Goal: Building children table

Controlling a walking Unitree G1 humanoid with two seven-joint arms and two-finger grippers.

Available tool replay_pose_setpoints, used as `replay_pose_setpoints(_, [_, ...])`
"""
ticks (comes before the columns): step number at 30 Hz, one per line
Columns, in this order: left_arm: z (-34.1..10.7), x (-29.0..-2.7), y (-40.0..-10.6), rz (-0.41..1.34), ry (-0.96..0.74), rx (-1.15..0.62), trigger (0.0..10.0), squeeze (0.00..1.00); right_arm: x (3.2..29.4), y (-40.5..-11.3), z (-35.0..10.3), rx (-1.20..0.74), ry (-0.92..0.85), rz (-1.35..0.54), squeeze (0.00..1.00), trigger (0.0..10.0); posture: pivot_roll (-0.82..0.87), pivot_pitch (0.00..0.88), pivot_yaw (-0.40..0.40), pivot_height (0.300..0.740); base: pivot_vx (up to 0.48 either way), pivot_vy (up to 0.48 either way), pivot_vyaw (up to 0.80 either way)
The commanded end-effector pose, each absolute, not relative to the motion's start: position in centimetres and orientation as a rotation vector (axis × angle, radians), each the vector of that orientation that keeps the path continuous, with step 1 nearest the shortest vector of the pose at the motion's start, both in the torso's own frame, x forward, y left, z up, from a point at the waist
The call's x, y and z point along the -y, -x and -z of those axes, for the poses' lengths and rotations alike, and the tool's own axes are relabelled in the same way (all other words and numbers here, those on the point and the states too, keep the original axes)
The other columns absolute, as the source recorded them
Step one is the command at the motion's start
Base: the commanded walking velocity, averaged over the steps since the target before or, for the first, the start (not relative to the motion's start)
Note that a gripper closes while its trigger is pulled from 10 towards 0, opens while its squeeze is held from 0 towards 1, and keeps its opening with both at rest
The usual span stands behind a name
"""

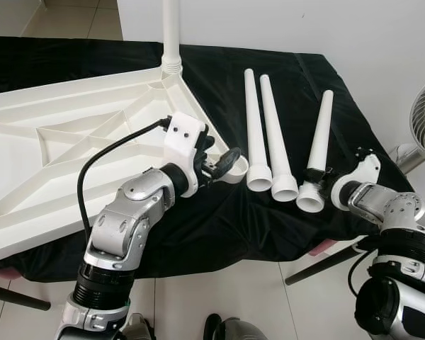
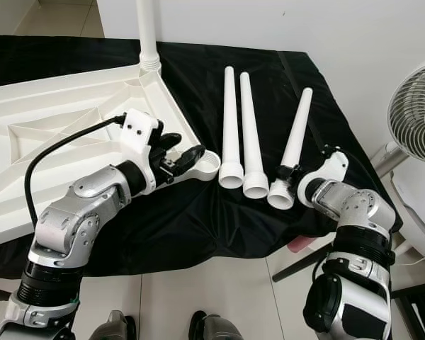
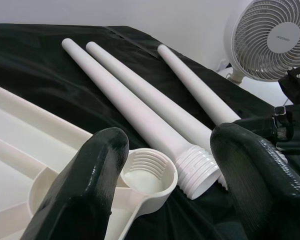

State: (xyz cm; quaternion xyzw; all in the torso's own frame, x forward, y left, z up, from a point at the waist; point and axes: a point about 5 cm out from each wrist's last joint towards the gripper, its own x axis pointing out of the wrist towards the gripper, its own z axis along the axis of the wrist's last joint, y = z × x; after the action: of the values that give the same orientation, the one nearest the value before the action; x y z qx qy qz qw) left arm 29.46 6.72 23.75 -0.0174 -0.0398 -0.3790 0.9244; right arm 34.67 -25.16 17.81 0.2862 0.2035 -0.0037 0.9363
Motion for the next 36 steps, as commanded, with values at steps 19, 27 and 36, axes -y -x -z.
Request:
replay_pose_setpoints(19, [-25.9,-6.6,-30.9,0.888,0.205,0.069,10.0,0.0,21.0,-35.2,-24.1,0.153,-0.309,-0.175,0.0,10.0,0.07,0.151,-0.1,0.74,0.0,0.0,0.0])
replay_pose_setpoints(27, [-27.9,-6.5,-30.3,1.046,0.292,0.091,10.0,0.0,16.1,-33.7,-24.0,0.302,-0.182,-0.418,0.0,10.0,0.08,0.108,-0.086,0.74,0.0,0.0,0.0])
replay_pose_setpoints(36, [-27.6,-5.8,-30.5,1.08,0.303,0.069,10.0,0.0,14.3,-32.6,-23.2,0.374,-0.143,-0.493,0.0,10.0,0.07,0.083,-0.075,0.74,0.0,0.0,0.0])
